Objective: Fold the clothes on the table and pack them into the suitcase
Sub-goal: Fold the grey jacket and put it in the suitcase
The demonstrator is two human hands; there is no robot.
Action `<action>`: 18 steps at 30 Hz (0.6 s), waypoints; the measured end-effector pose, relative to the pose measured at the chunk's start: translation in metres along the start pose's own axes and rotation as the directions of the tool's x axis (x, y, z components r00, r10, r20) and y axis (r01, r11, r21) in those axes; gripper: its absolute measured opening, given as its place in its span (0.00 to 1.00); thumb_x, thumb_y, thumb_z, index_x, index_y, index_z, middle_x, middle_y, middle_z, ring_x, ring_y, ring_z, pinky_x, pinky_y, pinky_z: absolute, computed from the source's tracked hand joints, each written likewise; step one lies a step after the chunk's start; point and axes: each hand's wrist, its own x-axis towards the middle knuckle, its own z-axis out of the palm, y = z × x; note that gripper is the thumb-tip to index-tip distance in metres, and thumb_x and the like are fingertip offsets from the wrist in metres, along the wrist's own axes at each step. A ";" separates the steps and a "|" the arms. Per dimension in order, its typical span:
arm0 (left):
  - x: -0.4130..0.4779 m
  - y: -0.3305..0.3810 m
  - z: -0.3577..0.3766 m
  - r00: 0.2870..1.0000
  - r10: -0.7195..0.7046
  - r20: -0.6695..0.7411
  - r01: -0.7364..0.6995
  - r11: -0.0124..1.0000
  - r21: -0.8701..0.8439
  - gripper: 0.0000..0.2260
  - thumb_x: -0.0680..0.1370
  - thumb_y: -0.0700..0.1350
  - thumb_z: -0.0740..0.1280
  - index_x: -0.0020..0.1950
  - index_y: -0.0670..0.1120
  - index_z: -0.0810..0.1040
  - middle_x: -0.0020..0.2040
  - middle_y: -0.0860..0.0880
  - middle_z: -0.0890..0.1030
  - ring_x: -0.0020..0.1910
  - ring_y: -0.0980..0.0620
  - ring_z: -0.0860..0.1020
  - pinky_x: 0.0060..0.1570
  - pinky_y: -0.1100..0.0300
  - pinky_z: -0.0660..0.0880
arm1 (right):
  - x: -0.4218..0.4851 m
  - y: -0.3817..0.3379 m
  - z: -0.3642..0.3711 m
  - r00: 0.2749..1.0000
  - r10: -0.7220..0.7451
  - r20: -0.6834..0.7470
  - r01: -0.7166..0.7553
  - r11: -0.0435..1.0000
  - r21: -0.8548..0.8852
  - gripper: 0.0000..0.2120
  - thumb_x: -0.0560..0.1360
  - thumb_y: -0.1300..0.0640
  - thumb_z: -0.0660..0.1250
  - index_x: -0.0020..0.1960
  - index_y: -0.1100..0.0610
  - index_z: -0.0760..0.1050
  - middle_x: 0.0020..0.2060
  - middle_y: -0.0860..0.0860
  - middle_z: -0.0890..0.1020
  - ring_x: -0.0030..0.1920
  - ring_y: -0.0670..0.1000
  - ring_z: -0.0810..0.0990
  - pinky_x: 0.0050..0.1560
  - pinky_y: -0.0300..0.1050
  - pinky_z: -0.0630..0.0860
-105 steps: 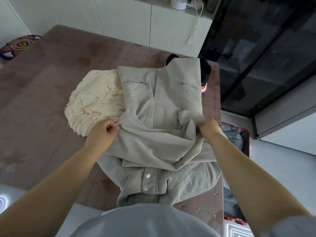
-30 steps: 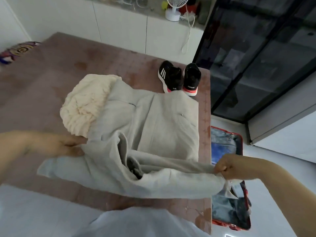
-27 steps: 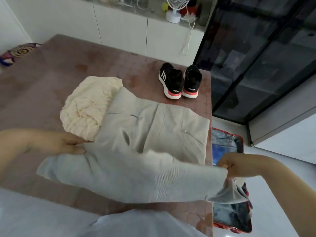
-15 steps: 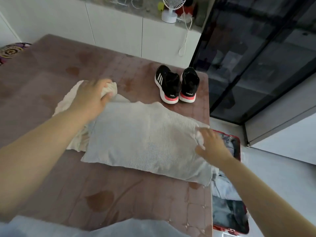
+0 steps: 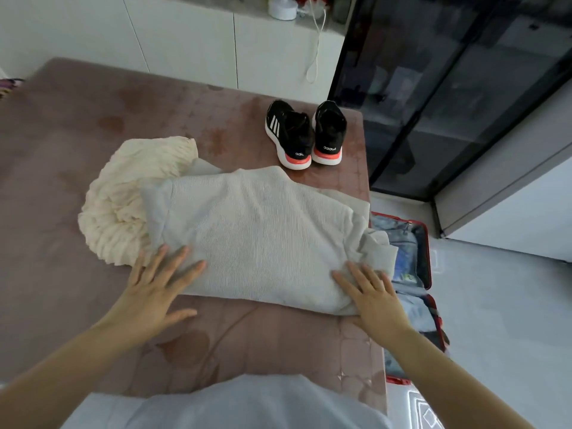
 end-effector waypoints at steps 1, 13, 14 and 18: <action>0.004 -0.003 0.003 1.000 -0.015 -0.024 0.016 0.999 0.038 0.34 0.74 0.66 0.55 0.76 0.54 0.52 0.72 0.43 0.65 0.70 0.37 0.61 0.72 0.46 0.39 | 0.005 0.000 -0.005 0.999 -0.023 -0.031 0.022 1.000 -0.010 0.51 0.47 0.46 0.83 0.67 0.46 0.67 0.61 0.53 0.78 0.57 0.57 0.80 0.55 0.55 0.76; -0.012 0.017 -0.002 0.991 0.135 -0.018 -0.131 0.978 0.164 0.47 0.48 0.35 0.79 0.67 0.48 0.71 0.53 0.48 0.83 0.46 0.50 0.83 0.68 0.50 0.52 | -0.066 0.020 -0.010 0.929 -0.025 -0.370 0.051 0.997 0.059 0.33 0.46 0.60 0.84 0.50 0.50 0.83 0.48 0.47 0.84 0.45 0.50 0.84 0.47 0.55 0.80; -0.012 0.028 -0.007 0.989 0.113 0.099 -0.128 0.978 0.162 0.51 0.49 0.38 0.79 0.70 0.50 0.65 0.58 0.48 0.81 0.52 0.51 0.81 0.67 0.49 0.51 | -0.076 0.018 0.000 0.939 0.084 -0.334 -0.037 0.989 0.146 0.32 0.51 0.60 0.83 0.54 0.50 0.81 0.52 0.48 0.82 0.50 0.52 0.83 0.50 0.54 0.79; 0.006 0.063 -0.051 0.951 0.009 0.309 -0.017 1.000 0.024 0.30 0.76 0.59 0.60 0.75 0.53 0.55 0.74 0.54 0.62 0.71 0.53 0.63 0.71 0.52 0.48 | -0.111 -0.014 0.013 0.710 0.703 0.041 -0.464 0.423 0.778 0.20 0.73 0.58 0.69 0.63 0.58 0.69 0.58 0.56 0.74 0.55 0.58 0.76 0.52 0.51 0.75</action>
